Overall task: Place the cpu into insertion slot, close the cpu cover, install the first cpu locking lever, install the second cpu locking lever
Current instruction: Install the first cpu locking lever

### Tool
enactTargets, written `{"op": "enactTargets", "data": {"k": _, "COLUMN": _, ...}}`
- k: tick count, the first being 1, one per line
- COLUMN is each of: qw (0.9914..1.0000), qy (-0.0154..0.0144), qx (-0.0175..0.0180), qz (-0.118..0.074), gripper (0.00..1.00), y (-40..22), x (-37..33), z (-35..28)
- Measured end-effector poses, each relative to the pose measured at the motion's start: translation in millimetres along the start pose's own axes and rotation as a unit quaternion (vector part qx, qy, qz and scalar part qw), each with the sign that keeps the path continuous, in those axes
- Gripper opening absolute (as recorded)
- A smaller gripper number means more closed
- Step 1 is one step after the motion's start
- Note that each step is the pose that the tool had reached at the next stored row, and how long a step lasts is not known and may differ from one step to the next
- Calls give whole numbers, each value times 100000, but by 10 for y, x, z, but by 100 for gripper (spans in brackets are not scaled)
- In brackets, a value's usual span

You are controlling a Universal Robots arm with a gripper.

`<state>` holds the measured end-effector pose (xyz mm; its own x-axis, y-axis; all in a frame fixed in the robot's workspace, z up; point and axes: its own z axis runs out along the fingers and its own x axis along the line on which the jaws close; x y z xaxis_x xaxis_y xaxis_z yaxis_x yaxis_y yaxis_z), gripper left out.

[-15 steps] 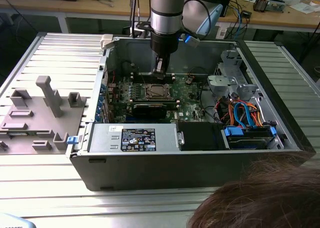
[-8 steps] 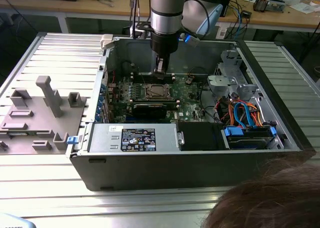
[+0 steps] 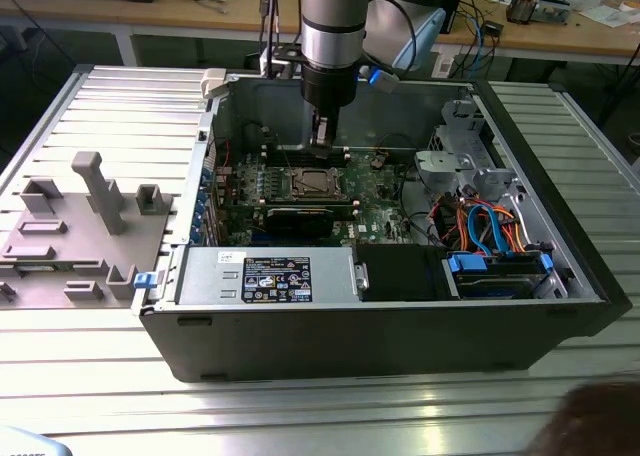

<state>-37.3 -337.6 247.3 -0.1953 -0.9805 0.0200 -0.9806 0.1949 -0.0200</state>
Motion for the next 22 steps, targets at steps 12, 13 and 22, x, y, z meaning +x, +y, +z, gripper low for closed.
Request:
{"op": "enactTargets", "data": {"k": 12, "qw": 99971, "qy": -919, "qx": -113, "qz": -2216, "gripper": 11, "y": 0, "x": 0, "z": 0}}
{"op": "enactTargets", "data": {"k": 13, "qw": 99964, "qy": -1372, "qx": -191, "qz": -2291, "gripper": 11, "y": 0, "x": 0, "z": 0}}
{"op": "enactTargets", "data": {"k": 22, "qw": 99820, "qy": -2517, "qx": -391, "qz": -5428, "gripper": 11, "y": 0, "x": 0, "z": 1}}
